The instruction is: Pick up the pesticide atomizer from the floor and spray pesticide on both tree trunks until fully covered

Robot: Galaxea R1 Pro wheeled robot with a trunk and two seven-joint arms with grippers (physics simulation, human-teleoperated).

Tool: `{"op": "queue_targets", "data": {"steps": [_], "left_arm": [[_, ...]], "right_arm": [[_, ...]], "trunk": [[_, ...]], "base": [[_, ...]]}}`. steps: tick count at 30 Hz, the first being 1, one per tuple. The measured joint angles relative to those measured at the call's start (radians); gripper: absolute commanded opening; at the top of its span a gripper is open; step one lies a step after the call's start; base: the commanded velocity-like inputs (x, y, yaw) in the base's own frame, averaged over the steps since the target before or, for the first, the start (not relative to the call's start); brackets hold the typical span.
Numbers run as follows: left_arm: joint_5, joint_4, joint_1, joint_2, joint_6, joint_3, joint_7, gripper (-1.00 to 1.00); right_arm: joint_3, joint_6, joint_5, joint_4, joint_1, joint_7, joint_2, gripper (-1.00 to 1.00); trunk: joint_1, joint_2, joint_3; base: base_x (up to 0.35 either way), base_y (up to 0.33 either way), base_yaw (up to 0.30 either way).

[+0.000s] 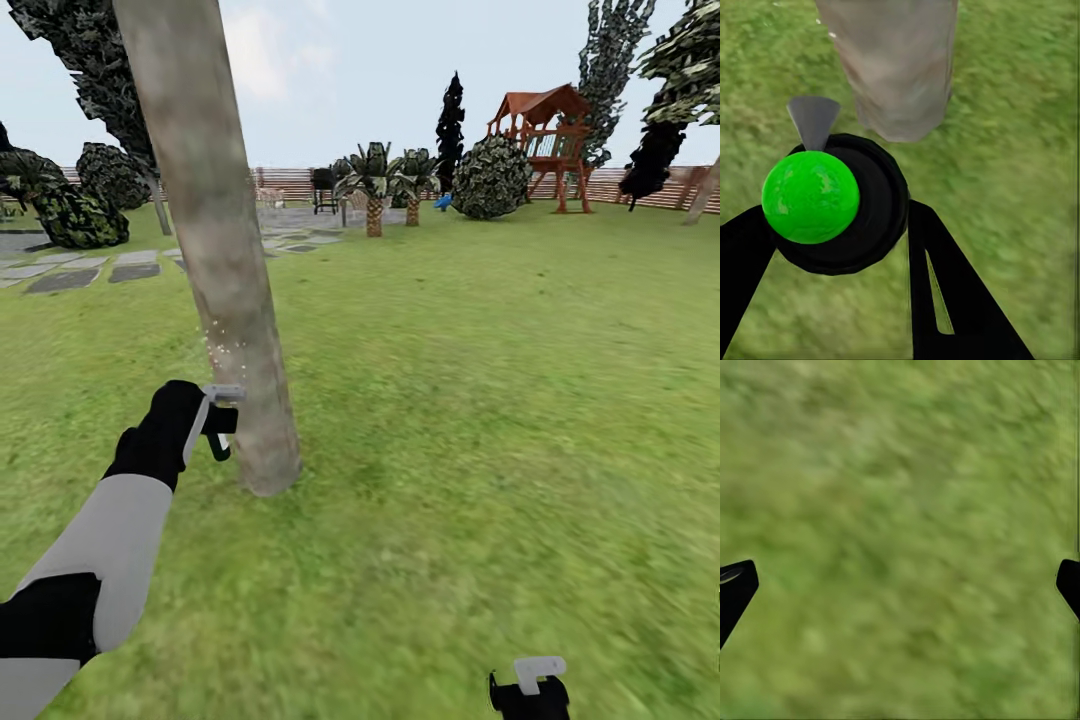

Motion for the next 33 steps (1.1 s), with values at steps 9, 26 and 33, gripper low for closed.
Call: {"op": "queue_targets", "data": {"steps": [9,26,33], "left_arm": [[0.000,0.000,0.000,0.001,0.000,0.000,0.000,-1.00],[0.000,-0.001,-0.004,0.005,0.000,0.002,0.000,-1.00],[0.000,-0.027,-0.003,0.003,0.001,0.002,0.000,-1.00]], "right_arm": [[0.000,0.000,0.000,0.000,-0.001,0.000,0.000,1.00],[0.001,0.000,0.000,0.000,-0.001,0.001,0.002,1.00],[0.000,0.000,0.000,0.000,0.000,0.000,0.002,1.00]], "trunk": [[0.000,0.000,0.000],[0.000,0.000,0.000],[0.000,0.000,0.000]], "base": [[0.157,-0.263,0.001],[0.206,-0.222,0.207],[0.135,-0.224,0.152]]}}
